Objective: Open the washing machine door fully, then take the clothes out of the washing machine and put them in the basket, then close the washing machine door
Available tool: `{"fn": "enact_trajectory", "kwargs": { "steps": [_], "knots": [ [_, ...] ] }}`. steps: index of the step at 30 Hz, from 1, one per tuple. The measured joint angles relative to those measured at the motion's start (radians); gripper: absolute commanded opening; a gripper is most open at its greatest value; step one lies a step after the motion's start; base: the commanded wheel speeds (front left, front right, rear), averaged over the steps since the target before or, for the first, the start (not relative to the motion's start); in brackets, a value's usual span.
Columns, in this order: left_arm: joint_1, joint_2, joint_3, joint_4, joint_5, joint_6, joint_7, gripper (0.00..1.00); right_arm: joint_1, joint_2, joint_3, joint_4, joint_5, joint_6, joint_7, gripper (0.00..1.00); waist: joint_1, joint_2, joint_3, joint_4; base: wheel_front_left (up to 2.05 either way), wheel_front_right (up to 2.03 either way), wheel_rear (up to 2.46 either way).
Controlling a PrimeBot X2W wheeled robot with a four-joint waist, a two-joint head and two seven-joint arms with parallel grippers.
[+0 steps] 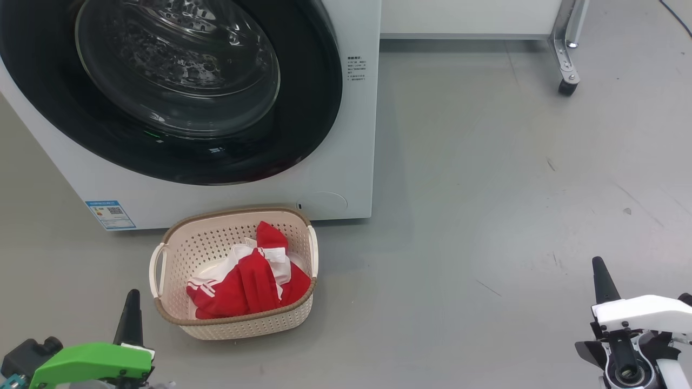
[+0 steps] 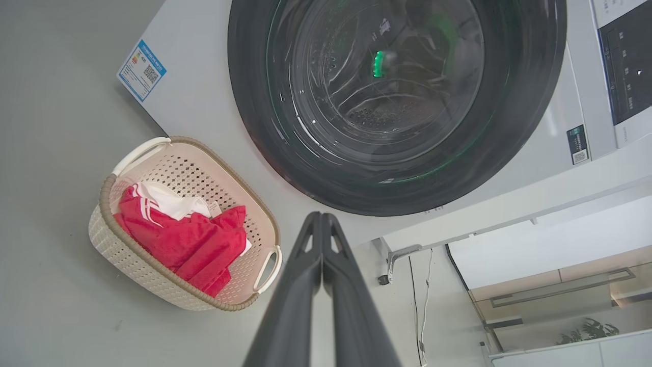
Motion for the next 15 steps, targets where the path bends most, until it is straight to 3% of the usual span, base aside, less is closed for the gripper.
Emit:
{"fn": "enact_trajectory", "kwargs": {
  "steps": [15],
  "knots": [
    [-0.018,0.002,0.008,0.004,-0.202,-0.013,0.045,0.0,-0.001,0.011,-0.029,-0.003,0.192,0.013,0.052,0.0,0.0,0.0,-0.007,-0.009,0.0,0.0,0.0]
  ]
}}
